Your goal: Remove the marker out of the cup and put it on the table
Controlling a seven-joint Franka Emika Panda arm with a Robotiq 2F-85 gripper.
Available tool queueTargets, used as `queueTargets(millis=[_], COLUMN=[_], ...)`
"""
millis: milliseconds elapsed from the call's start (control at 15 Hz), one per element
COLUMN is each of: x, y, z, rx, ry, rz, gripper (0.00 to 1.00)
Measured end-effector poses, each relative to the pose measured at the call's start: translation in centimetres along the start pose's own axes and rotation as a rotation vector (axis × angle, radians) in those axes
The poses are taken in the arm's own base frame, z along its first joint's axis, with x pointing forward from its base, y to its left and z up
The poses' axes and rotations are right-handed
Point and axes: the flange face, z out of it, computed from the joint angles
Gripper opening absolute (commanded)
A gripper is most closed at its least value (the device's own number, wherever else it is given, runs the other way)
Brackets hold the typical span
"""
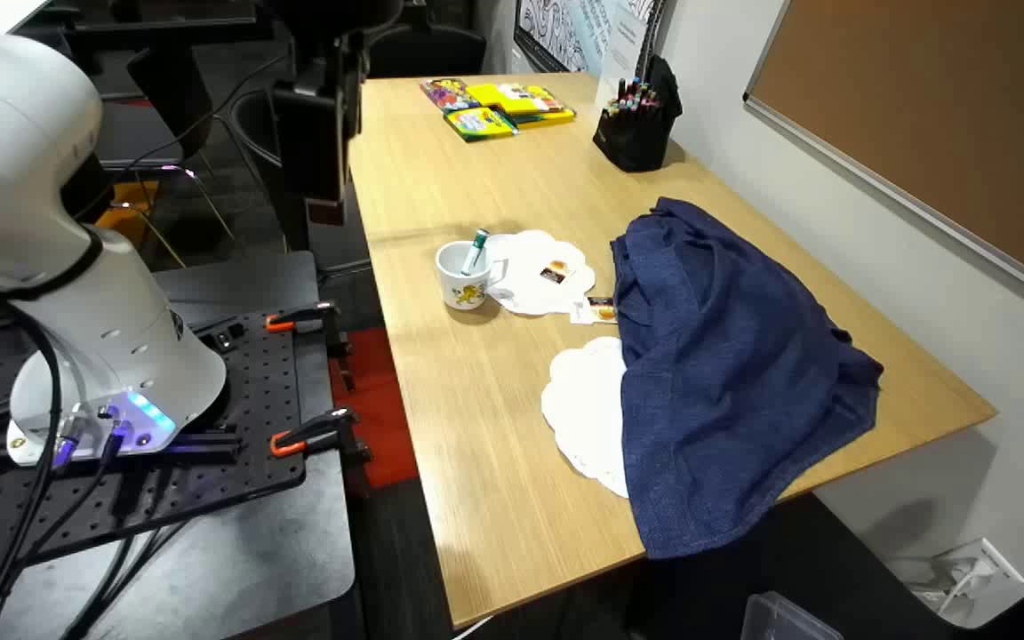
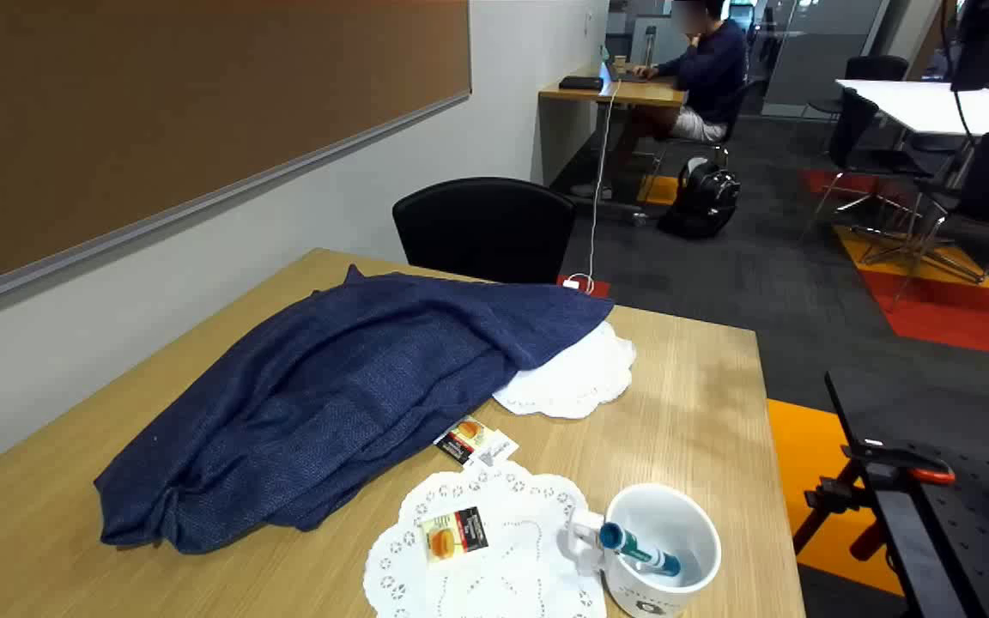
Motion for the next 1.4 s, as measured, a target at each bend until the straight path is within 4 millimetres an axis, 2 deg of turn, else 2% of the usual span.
queueTargets(millis=[533,733,1000,1400], x=[0.0,0.7,2.3,4.0], y=[-0.1,-1.1,-5.0,-12.4], z=[0.0,0.0,1.1,4.6], rx=[0.002,-0.015,-0.035,-0.031], ry=[0.003,0.031,0.084,0.178], rz=[-0.004,-0.072,-0.196,-0.336], gripper=[1.00,1.00,1.00,1.00])
